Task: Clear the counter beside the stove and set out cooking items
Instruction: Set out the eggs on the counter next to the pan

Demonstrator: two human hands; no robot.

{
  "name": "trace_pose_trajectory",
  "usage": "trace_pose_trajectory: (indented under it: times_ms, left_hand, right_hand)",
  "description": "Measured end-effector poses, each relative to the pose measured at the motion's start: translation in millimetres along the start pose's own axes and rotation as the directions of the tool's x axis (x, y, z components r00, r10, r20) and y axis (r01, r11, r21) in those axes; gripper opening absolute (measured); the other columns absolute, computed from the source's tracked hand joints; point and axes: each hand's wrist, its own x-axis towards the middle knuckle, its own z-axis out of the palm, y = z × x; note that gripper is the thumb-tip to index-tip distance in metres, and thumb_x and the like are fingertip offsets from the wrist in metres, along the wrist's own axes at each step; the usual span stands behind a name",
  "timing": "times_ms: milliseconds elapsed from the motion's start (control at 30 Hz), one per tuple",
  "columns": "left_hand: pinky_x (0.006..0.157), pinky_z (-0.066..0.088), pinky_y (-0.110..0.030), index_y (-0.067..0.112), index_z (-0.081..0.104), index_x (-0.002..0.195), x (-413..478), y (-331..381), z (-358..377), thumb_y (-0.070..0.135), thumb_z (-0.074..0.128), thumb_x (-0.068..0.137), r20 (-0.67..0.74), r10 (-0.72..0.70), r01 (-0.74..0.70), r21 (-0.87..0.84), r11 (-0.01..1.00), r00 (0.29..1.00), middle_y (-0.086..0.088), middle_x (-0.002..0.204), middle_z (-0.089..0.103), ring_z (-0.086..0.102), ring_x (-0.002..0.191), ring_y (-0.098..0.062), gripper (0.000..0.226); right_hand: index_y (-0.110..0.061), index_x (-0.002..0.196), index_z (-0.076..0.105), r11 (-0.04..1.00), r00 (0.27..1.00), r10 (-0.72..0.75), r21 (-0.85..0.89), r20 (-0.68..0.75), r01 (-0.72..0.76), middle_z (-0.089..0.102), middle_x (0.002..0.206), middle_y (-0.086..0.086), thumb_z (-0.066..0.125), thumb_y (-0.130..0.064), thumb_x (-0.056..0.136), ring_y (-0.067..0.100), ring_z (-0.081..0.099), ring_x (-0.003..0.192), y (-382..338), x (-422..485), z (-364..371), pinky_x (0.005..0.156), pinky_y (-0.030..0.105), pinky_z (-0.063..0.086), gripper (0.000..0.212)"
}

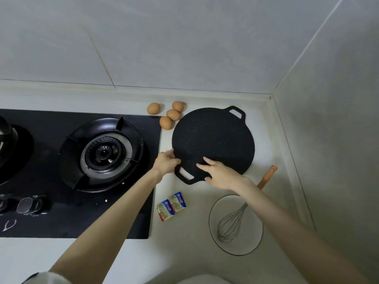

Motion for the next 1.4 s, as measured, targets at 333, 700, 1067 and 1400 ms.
trace_pose_trajectory:
  times_ms: [333,700,1067,1400]
  left_hand:
    - [0.089,0.053,-0.034,0.012,0.027,0.150,9,20,11,0.006,0.053,0.094,0.200,-0.017,0.034,-0.081,0.996,0.980,-0.009,0.141,0.047,0.058,0.116,-0.027,0.062]
    - [0.092,0.049,-0.033,0.014,0.033,0.147,18,50,28,0.010,0.052,0.096,0.223,-0.035,0.049,-0.057,0.997,0.974,-0.004,0.143,0.045,0.052,0.122,-0.025,0.055]
    - [0.095,0.045,-0.036,0.015,0.037,0.144,-27,40,16,0.011,0.051,0.096,0.190,0.121,-0.129,0.030,0.991,0.974,-0.010,0.141,0.046,0.050,0.121,-0.026,0.050]
    - [0.084,0.051,-0.026,0.026,0.053,0.127,-112,9,28,0.015,0.048,0.097,0.275,0.210,-0.225,0.025,0.974,0.938,-0.001,0.118,0.059,0.059,0.103,-0.016,0.033]
  right_hand:
    - [-0.027,0.154,0.014,0.991,0.990,0.127,0.040,0.064,-0.130,-0.007,0.162,0.002,0.041,-0.015,0.101,0.037,-0.003,0.147,13,3,8,0.115,0.054,0.022,0.060]
    - [-0.024,0.153,0.019,0.976,0.980,0.191,0.095,0.048,-0.195,0.000,0.162,0.003,0.042,-0.017,0.101,0.038,0.003,0.147,30,3,-2,0.116,0.050,0.020,0.057]
    - [-0.022,0.147,0.038,0.986,0.963,0.070,0.162,-0.259,-0.028,0.033,0.154,-0.002,0.046,-0.022,0.100,0.019,0.033,0.140,21,-48,-20,0.109,0.041,0.038,0.048]
    - [-0.022,0.134,0.053,0.981,0.820,0.088,0.190,-0.566,0.026,0.055,0.132,-0.009,0.049,-0.015,0.096,0.015,0.050,0.118,18,-140,16,0.089,0.036,0.050,0.039]
